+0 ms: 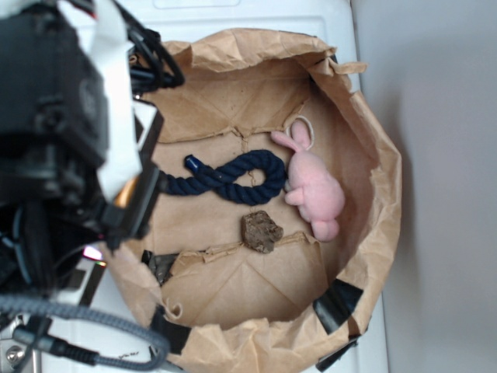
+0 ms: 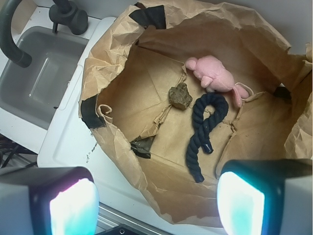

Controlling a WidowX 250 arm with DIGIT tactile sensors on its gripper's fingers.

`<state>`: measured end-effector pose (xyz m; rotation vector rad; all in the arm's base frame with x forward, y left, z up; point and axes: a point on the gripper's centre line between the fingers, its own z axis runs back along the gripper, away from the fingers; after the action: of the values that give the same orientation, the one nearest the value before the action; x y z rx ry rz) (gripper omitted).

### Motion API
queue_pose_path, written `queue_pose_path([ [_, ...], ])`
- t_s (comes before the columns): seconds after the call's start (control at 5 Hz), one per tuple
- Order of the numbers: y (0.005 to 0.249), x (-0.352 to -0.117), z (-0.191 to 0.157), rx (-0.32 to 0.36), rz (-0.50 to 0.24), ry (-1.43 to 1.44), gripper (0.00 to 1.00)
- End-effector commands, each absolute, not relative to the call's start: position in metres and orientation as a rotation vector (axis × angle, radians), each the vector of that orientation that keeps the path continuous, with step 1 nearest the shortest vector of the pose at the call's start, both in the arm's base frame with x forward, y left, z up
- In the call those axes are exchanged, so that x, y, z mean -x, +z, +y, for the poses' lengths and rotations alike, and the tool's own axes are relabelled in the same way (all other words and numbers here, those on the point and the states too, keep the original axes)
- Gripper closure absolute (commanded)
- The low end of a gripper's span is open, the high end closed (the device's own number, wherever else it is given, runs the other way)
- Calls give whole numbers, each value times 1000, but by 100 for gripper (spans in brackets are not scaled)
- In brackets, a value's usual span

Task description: Grab the blue rope.

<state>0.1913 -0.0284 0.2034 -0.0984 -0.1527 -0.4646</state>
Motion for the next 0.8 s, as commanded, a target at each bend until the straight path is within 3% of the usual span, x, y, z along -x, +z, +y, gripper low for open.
queue_pose_path([
  [0.0,186,-216,-8,77,-148,-401,0],
  [0.4,140,-248,9,75,-113,-376,0],
  [0.6,112,-254,5,85,-152,-424,0],
])
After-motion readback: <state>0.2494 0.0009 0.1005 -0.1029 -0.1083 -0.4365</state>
